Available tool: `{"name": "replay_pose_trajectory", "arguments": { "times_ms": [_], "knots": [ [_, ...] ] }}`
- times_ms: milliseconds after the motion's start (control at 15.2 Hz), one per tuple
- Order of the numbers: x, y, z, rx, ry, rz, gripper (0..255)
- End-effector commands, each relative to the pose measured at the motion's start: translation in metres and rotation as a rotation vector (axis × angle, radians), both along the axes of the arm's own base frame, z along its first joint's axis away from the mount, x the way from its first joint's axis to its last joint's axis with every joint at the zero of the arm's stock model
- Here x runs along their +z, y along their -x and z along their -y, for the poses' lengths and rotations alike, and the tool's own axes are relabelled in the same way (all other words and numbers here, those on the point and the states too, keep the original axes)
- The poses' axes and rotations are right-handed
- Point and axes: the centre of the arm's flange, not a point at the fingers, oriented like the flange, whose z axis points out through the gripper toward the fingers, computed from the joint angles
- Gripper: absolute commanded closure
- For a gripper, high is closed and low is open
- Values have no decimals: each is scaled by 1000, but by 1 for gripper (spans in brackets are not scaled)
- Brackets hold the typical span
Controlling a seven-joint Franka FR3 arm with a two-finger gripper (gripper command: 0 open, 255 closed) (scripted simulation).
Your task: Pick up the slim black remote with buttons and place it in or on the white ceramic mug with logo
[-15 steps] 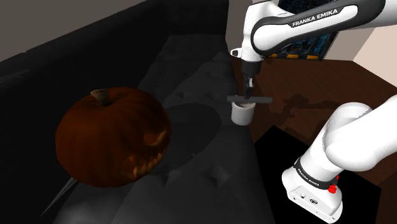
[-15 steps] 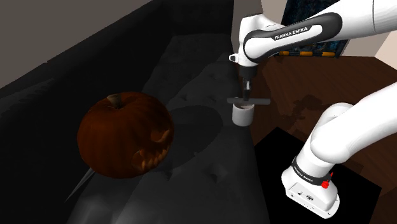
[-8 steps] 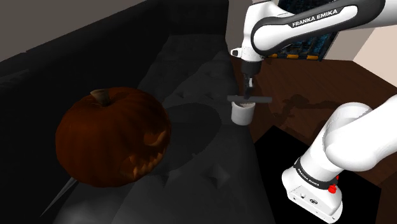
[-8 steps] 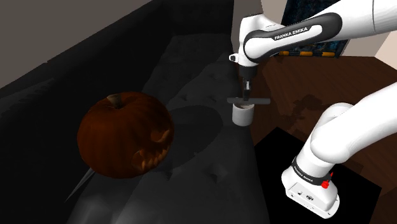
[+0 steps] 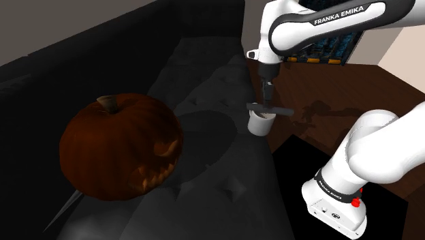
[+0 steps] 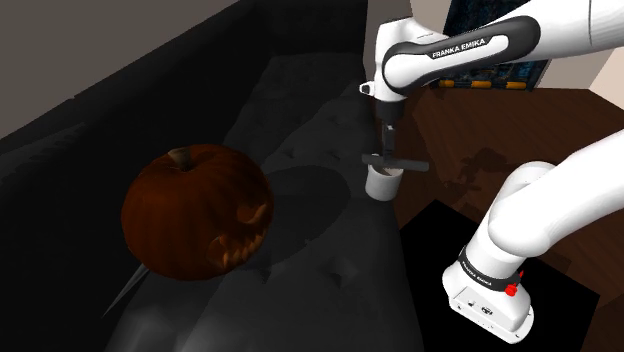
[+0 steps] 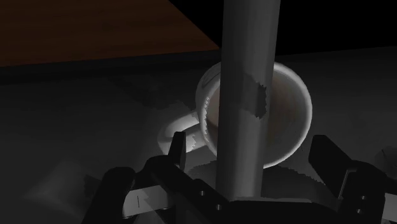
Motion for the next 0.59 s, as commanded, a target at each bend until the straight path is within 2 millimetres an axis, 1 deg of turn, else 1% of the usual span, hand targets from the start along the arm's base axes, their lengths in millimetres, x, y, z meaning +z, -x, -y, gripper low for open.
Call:
{"name": "replay_pose_trajectory", "arguments": {
  "times_ms": [0,66,528],
  "knots": [
    [23,-4,2,0,0,-1,0],
    [34,-6,2,0,0,-1,0],
    [34,-6,2,0,0,-1,0]
  ]
}}
